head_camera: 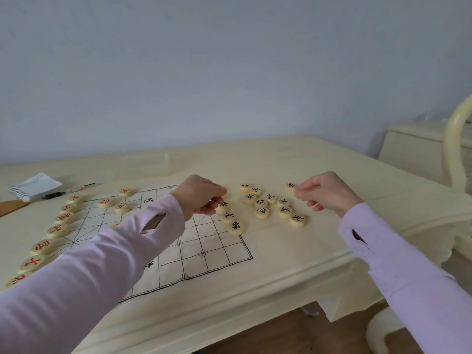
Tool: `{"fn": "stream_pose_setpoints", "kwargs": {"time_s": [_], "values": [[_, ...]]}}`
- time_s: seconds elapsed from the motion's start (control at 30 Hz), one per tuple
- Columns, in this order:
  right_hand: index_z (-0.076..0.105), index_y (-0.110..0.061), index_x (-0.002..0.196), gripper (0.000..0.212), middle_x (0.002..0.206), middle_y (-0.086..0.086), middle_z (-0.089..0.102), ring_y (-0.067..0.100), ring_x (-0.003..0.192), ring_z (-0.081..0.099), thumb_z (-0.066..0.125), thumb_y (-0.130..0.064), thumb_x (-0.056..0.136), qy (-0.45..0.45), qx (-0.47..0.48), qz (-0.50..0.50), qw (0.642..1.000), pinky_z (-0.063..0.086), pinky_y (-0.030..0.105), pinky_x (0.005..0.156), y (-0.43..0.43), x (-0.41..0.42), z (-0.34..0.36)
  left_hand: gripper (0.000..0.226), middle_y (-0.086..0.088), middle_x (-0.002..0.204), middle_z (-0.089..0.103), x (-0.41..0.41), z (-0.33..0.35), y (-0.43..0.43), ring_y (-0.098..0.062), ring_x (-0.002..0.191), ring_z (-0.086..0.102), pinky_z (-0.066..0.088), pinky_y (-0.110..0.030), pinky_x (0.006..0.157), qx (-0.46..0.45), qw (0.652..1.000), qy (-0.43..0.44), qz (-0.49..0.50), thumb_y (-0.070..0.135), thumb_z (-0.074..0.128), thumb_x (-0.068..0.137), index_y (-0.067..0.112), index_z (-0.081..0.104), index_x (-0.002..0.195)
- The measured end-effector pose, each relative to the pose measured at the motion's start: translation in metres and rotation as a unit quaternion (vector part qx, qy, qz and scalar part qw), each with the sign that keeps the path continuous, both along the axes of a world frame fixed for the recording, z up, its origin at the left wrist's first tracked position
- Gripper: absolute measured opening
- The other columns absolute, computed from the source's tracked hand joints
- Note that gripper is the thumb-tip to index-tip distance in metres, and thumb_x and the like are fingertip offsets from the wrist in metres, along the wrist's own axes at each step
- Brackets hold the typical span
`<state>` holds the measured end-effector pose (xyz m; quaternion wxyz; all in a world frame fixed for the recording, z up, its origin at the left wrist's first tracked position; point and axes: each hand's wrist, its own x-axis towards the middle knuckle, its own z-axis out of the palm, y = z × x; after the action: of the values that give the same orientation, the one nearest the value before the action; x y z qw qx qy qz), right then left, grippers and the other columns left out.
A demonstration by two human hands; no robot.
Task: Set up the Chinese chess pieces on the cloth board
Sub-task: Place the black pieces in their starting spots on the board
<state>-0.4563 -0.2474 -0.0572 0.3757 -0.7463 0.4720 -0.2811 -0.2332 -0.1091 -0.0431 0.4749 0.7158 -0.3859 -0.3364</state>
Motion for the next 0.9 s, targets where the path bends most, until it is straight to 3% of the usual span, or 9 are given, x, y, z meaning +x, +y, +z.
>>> {"fn": "stream_pose_setpoints", "kwargs": {"time_s": [0.2, 0.3, 0.4, 0.63, 0.8, 0.9], "values": [[0.060, -0.016, 0.109, 0.048, 0.095, 0.005, 0.061, 0.019, 0.079, 0.058, 0.083, -0.028, 0.068, 0.174, 0.040, 0.087, 0.980, 0.045, 0.024, 0.066, 0.007, -0.010, -0.006, 0.013, -0.003, 0.063, 0.057, -0.007, -0.003, -0.007, -0.006, 0.037, 0.048, 0.048, -0.015, 0.041, 0.003, 1.000, -0.001, -0.006, 0.010, 0.060, 0.090, 0.008, 0.060, 0.077], [0.059, -0.022, 0.112, 0.051, 0.094, -0.005, 0.054, 0.014, 0.092, 0.055, 0.080, -0.038, 0.069, 0.229, -0.024, 0.093, 0.969, 0.039, 0.022, 0.078, 0.012, -0.007, -0.012, 0.012, -0.004, 0.064, 0.057, -0.009, -0.005, -0.009, -0.005, 0.036, 0.047, 0.047, -0.015, 0.040, 0.003, 1.000, 0.001, -0.011, 0.010, 0.059, 0.090, 0.008, 0.059, 0.078], [0.063, -0.021, 0.111, 0.044, 0.086, -0.011, 0.049, 0.012, 0.092, 0.052, 0.078, -0.034, 0.072, 0.220, -0.059, 0.077, 0.971, 0.035, 0.020, 0.078, 0.009, -0.006, -0.017, 0.011, -0.005, 0.064, 0.057, -0.010, -0.007, -0.012, -0.003, 0.033, 0.047, 0.046, -0.015, 0.039, 0.005, 1.000, 0.004, -0.015, 0.009, 0.059, 0.090, 0.007, 0.059, 0.079], [0.065, -0.017, 0.114, 0.035, 0.099, 0.000, 0.052, 0.013, 0.094, 0.050, 0.071, -0.016, 0.080, 0.206, -0.078, 0.038, 0.975, 0.038, 0.022, 0.085, -0.007, -0.007, -0.016, 0.011, -0.006, 0.065, 0.056, -0.006, -0.011, -0.019, -0.003, 0.032, 0.047, 0.047, -0.015, 0.040, 0.010, 1.000, 0.006, -0.011, 0.007, 0.058, 0.090, 0.007, 0.058, 0.080], [0.066, -0.018, 0.112, 0.032, 0.108, 0.005, 0.057, 0.020, 0.106, 0.055, 0.070, -0.025, 0.081, 0.183, -0.107, 0.023, 0.977, 0.040, 0.027, 0.091, -0.014, 0.005, -0.015, 0.011, -0.006, 0.064, 0.057, -0.005, -0.011, -0.026, -0.005, 0.033, 0.048, 0.047, -0.016, 0.040, 0.011, 1.000, 0.004, -0.012, 0.006, 0.058, 0.090, 0.007, 0.059, 0.079], [0.067, -0.016, 0.111, 0.030, 0.098, -0.001, 0.056, 0.019, 0.097, 0.056, 0.069, -0.022, 0.082, 0.154, -0.104, 0.024, 0.982, 0.044, 0.030, 0.092, -0.016, 0.015, -0.011, 0.012, -0.007, 0.065, 0.057, -0.003, -0.011, -0.032, -0.005, 0.034, 0.048, 0.048, -0.016, 0.040, 0.009, 1.000, 0.005, -0.008, 0.006, 0.058, 0.090, 0.007, 0.059, 0.078]]}}
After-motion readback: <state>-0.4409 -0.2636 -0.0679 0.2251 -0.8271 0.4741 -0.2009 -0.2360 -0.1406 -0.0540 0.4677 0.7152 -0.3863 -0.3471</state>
